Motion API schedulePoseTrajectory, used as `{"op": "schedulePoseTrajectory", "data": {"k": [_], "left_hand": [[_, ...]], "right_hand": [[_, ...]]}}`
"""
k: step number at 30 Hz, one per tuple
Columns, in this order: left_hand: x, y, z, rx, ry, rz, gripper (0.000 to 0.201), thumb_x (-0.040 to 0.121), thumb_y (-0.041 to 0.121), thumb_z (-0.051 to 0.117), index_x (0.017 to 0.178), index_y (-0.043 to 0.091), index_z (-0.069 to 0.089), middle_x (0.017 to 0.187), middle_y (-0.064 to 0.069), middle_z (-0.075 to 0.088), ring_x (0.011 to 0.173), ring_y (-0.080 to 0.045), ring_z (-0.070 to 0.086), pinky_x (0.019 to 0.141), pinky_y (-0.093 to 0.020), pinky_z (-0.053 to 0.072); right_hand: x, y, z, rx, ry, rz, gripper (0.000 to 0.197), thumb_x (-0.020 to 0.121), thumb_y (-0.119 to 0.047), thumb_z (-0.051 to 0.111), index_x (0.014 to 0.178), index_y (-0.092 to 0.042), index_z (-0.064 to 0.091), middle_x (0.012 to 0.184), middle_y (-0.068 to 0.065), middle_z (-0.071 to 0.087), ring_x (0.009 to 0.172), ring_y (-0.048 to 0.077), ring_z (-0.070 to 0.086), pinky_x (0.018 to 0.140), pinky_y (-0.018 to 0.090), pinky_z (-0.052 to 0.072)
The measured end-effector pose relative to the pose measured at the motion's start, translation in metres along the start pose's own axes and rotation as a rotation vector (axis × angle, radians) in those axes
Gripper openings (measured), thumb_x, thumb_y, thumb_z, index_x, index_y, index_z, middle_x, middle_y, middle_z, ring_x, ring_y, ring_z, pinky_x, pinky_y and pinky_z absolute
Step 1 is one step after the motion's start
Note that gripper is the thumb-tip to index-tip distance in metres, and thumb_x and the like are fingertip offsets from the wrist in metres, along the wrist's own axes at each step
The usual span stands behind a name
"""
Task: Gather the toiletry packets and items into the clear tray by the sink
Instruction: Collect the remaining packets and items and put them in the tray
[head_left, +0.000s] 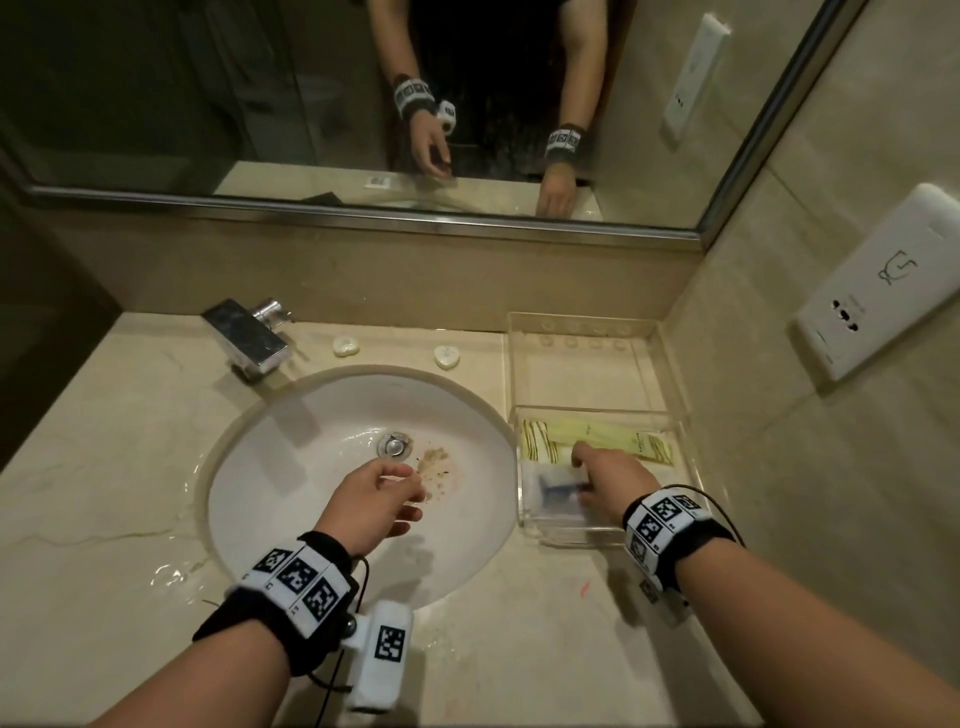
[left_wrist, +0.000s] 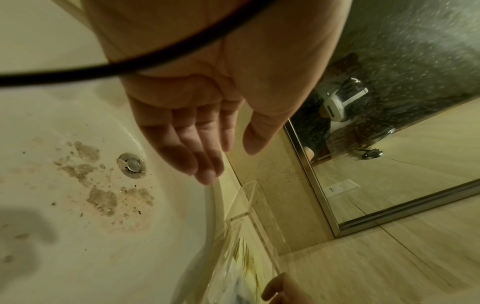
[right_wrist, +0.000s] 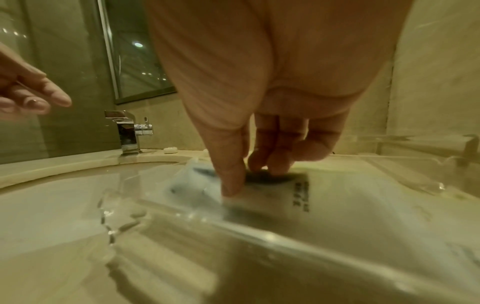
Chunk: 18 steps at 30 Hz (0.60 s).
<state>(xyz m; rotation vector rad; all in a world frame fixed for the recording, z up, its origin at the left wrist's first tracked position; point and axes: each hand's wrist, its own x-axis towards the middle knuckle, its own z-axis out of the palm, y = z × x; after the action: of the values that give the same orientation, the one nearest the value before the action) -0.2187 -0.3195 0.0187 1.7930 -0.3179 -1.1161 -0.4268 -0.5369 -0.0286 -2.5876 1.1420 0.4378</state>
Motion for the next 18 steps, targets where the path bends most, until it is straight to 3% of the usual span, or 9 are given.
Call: {"op": "schedulePoseTrajectory", "data": {"k": [3, 8, 11, 14, 18], "left_hand": [[-0.001, -0.001, -0.006, -0.002, 0.007, 0.000, 0.015, 0.092, 0.015, 0.060, 0.105, 0.010, 0.059, 0.096, -0.015, 0.070, 0.072, -0.023, 0.065, 0.070, -0.033, 0.053], [-0.003, -0.006, -0.022, -0.028, 0.032, -0.003, 0.014, 0.092, 0.015, 0.060, 0.105, 0.010, 0.059, 0.097, -0.016, 0.070, 0.072, -0.023, 0.065, 0.071, -0.034, 0.053], [-0.004, -0.011, -0.038, -0.065, 0.051, -0.004, 0.012, 0.092, 0.015, 0.060, 0.102, 0.010, 0.059, 0.094, -0.014, 0.070, 0.071, -0.023, 0.065, 0.070, -0.033, 0.053], [-0.006, -0.014, -0.052, -0.099, 0.063, -0.005, 0.009, 0.092, 0.013, 0.060, 0.101, 0.011, 0.058, 0.090, -0.012, 0.069, 0.071, -0.022, 0.064, 0.069, -0.032, 0.052], [-0.012, -0.027, -0.079, -0.133, 0.086, -0.023, 0.005, 0.093, 0.013, 0.059, 0.098, 0.012, 0.058, 0.090, -0.013, 0.068, 0.069, -0.022, 0.063, 0.068, -0.031, 0.051]], "right_hand": [[0.001, -0.006, 0.001, -0.077, -0.017, -0.009, 0.011, 0.086, -0.008, 0.051, 0.087, -0.017, 0.057, 0.091, 0.006, 0.065, 0.077, 0.024, 0.058, 0.072, 0.032, 0.051], [-0.004, -0.015, -0.001, -0.148, -0.060, 0.004, 0.013, 0.087, -0.013, 0.048, 0.092, -0.014, 0.061, 0.098, 0.009, 0.063, 0.082, 0.025, 0.057, 0.071, 0.031, 0.046], [-0.011, -0.036, -0.006, -0.217, 0.108, -0.039, 0.013, 0.085, -0.026, 0.053, 0.094, -0.018, 0.059, 0.093, 0.005, 0.062, 0.087, 0.025, 0.055, 0.075, 0.036, 0.047], [-0.022, -0.076, -0.005, -0.122, 0.245, -0.162, 0.017, 0.086, -0.028, 0.057, 0.097, -0.016, 0.060, 0.092, 0.003, 0.063, 0.090, 0.024, 0.054, 0.078, 0.036, 0.042], [-0.033, -0.142, 0.020, -0.060, 0.093, -0.341, 0.022, 0.089, -0.032, 0.057, 0.106, -0.019, 0.059, 0.102, 0.002, 0.063, 0.095, 0.022, 0.054, 0.081, 0.035, 0.045]]}}
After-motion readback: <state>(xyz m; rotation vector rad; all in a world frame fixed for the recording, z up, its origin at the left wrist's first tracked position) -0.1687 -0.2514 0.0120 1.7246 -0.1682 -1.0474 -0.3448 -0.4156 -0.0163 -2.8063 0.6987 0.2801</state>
